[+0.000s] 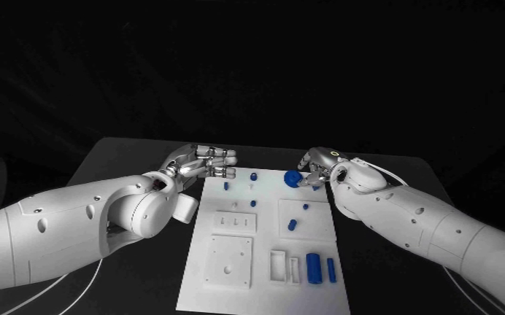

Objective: Assemble the parts on the task board

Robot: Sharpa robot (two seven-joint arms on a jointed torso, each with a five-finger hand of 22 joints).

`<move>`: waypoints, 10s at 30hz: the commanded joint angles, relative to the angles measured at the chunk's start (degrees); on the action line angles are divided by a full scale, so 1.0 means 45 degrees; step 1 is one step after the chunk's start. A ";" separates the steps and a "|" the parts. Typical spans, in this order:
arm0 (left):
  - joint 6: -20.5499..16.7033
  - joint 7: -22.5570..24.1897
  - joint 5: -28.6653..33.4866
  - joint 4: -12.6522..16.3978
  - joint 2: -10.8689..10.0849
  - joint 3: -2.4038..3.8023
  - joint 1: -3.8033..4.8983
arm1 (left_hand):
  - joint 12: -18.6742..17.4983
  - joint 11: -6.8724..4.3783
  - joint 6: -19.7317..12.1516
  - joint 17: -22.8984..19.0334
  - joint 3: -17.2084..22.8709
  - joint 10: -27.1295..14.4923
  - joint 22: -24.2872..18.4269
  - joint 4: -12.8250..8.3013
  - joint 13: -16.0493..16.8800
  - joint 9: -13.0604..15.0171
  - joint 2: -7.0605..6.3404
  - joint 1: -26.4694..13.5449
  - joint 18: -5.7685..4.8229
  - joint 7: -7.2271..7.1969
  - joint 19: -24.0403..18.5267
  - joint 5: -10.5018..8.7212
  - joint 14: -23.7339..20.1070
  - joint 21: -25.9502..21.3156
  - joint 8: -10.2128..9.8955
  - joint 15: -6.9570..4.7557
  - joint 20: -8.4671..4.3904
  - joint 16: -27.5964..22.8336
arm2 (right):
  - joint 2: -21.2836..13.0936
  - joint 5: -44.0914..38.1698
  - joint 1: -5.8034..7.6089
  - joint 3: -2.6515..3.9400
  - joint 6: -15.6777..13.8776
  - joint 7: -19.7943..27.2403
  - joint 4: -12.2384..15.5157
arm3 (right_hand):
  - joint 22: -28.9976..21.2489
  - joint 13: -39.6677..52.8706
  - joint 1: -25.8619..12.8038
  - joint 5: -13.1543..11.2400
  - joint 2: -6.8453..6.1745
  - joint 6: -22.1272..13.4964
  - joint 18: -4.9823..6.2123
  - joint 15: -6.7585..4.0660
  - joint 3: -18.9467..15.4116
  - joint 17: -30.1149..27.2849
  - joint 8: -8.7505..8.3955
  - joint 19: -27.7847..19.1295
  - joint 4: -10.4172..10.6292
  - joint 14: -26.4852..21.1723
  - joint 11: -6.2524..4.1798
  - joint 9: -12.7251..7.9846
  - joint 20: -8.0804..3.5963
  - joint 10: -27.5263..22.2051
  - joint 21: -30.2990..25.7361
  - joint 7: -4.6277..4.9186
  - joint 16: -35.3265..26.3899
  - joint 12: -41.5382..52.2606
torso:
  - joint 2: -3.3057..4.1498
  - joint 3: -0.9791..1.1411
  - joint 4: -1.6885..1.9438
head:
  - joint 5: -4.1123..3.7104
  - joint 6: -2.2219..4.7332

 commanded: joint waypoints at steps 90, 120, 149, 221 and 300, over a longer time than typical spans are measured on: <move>0.0212 -0.0104 -0.0227 -0.0222 0.0249 0.0003 0.0026 | -0.0078 0.0039 -0.0014 -0.0015 0.0033 -0.0128 -0.0038 -0.0069 0.0004 0.0018 -0.0065 0.0052 -0.0078 0.0061 -0.0134 0.0067 -0.0064 0.0128 0.0015 0.0050 0.0011 -0.0037 | 0.0716 -0.1027 0.0020 -0.0196 -0.1900 -0.0808 0.1285 | 0.1838 0.0320 -0.0818 0.0508 0.0342 0.1482 -0.0102 0.0122 0.2734 -0.0164 -0.0071 0.0384 -0.0270 0.0064 0.0189 -0.0017 0.0089 0.0287 0.0829 0.0012 0.0169 0.0198 | 0.0007 0.0013 -0.0065 | 0.0163 -0.0058; 0.0187 -0.0102 -0.0216 -0.0312 0.0569 0.0003 0.0026 | -0.0080 0.0039 -0.0048 -0.0015 0.0036 -0.0125 -0.0053 -0.0046 0.0004 0.0017 -0.0081 0.0033 -0.0080 0.0074 -0.0144 0.0065 -0.0054 0.0166 0.0013 0.0049 0.0008 -0.0039 | 0.2367 -0.0999 0.0064 -0.1179 -0.1416 -0.0796 0.0558 | 0.1818 0.0291 -0.0756 0.0260 0.0396 0.1434 -0.0094 0.0126 0.2709 -0.0260 -0.0074 0.0372 -0.0262 0.0042 0.0204 -0.0018 0.0095 0.0231 0.0717 0.0021 0.0067 0.0125 | 0.0021 -0.0090 0.0095 | 0.0108 0.0157; 0.0252 -0.0155 -0.0164 -0.0278 0.0823 0.0004 0.0029 | -0.0079 0.0039 -0.0080 -0.0016 0.0032 -0.0124 -0.0070 -0.0081 0.0004 0.0019 -0.0084 0.0066 -0.0075 0.0083 -0.0139 0.0066 -0.0051 0.0183 0.0017 0.0045 0.0007 -0.0039 | 0.3130 -0.1103 0.0040 -0.1571 -0.1091 -0.0419 -0.0626 | 0.1768 0.0089 -0.0733 -0.0123 0.0451 0.1311 -0.0089 0.0141 0.2608 -0.0458 -0.0076 0.0328 -0.0372 0.0013 0.0232 -0.0020 0.0109 0.0077 0.0425 0.0056 -0.0220 -0.0140 | 0.0038 -0.0040 0.0135 | 0.0035 0.0221; 0.0512 0.0289 -0.0418 -0.0908 -0.0197 -0.0003 -0.0125 | -0.0089 -0.0099 -0.0055 -0.0023 0.0696 0.0355 0.0041 -0.0498 0.0000 0.0020 -0.0088 -0.0074 -0.0116 0.0065 -0.0353 0.0187 -0.0147 0.0445 0.0019 0.0029 -0.0039 -0.0045 | -0.2173 0.4388 -0.0486 0.1211 -0.0868 0.4841 0.1884 | 0.1620 -0.0818 0.0563 -0.1641 0.0978 0.0446 -0.0068 0.0317 0.0495 -0.0811 -0.0070 0.0099 -0.0935 -0.0150 0.0470 -0.0031 0.0265 -0.0555 -0.0524 0.0344 -0.0881 -0.0905 | -0.0261 0.0819 -0.0779 | 0.0422 0.0101; 0.0859 -0.0155 -0.0507 -0.1467 0.0459 -0.0003 -0.0455 | -0.0083 0.0019 -0.0310 -0.0014 0.0487 -0.0001 -0.0020 -0.0333 0.0003 0.0019 -0.0087 -0.0082 -0.0065 0.0139 -0.0373 0.0157 -0.0176 0.0433 0.0018 0.0071 0.0030 -0.0041 | 0.0303 0.4163 -0.1123 0.0684 -0.0268 0.5205 -0.2665 | 0.1620 -0.0902 0.0106 -0.1798 0.1900 0.0062 0.0005 0.0356 -0.0123 -0.0591 -0.0073 0.0052 -0.1125 -0.0149 0.0493 -0.0034 0.0322 -0.0701 -0.0459 0.0406 -0.0682 -0.0810 | -0.0114 0.1218 -0.0664 | 0.0114 -0.0178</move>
